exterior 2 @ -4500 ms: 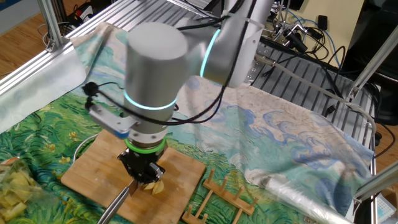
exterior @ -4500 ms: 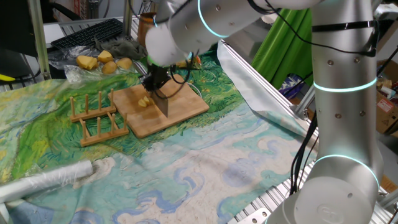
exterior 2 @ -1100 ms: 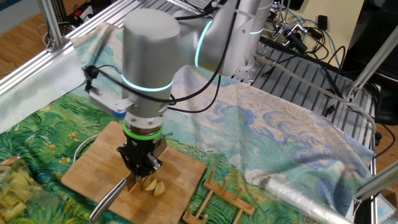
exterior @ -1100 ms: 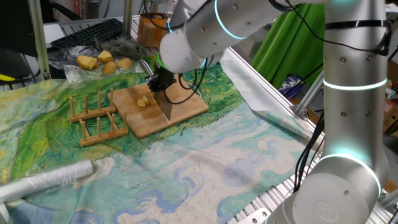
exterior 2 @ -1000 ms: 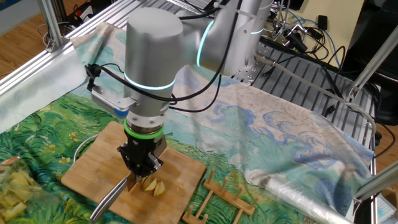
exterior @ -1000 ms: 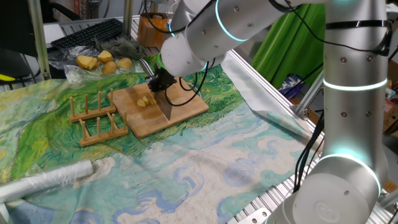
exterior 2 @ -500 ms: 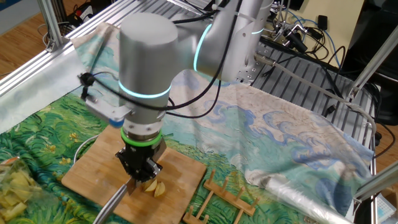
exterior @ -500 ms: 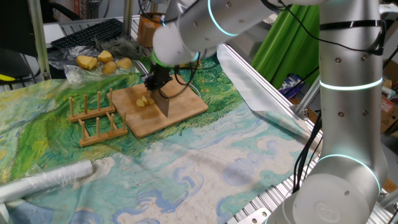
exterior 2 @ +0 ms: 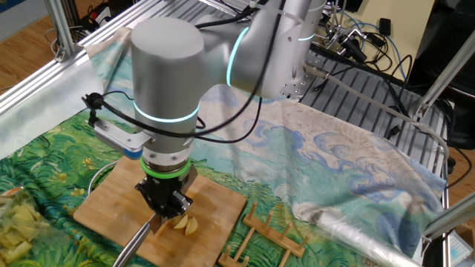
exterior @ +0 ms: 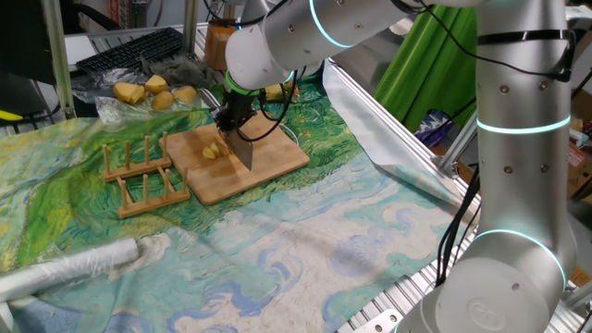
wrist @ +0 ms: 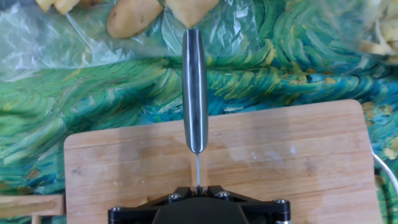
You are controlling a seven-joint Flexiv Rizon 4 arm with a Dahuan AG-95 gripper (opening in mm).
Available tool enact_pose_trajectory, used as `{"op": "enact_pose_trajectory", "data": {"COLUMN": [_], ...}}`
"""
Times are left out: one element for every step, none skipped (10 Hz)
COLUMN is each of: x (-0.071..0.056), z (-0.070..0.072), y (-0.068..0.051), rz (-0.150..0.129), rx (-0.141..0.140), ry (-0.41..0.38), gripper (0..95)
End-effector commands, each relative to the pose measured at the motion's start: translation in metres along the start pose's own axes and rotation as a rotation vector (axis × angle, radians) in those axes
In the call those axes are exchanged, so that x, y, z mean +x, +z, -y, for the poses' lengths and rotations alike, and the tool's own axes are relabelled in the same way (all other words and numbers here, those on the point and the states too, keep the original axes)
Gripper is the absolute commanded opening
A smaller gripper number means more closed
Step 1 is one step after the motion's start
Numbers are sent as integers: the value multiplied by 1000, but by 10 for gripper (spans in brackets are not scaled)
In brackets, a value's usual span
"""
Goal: Chop the potatoes
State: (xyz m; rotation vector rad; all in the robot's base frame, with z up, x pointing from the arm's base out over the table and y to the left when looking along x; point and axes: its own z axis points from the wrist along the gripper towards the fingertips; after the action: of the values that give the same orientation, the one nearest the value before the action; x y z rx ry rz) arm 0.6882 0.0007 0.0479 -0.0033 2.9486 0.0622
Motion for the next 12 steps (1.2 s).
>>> {"op": "enact_pose_trajectory", "data": {"x": [0,1,1,2,2,2,2,2,3,3,4,4], "z": [2,3,4,6,8,11,11,11,11,11,10,10], "y": [-6,-7,-8,-8,-7,-5,-5,-4,-4,-3,-3,-3], "rz": [-5,-3,-2,-1,0,-1,-2,-2,-2,-3,-3,-4], "rx": [3,5,12,11,11,9,4,4,3,3,4,3], "ry": [-21,-28,-35,-32,-33,-35,-20,-16,-14,-16,-16,-17], "gripper": [0,0,0,0,0,0,0,0,0,0,0,0]}}
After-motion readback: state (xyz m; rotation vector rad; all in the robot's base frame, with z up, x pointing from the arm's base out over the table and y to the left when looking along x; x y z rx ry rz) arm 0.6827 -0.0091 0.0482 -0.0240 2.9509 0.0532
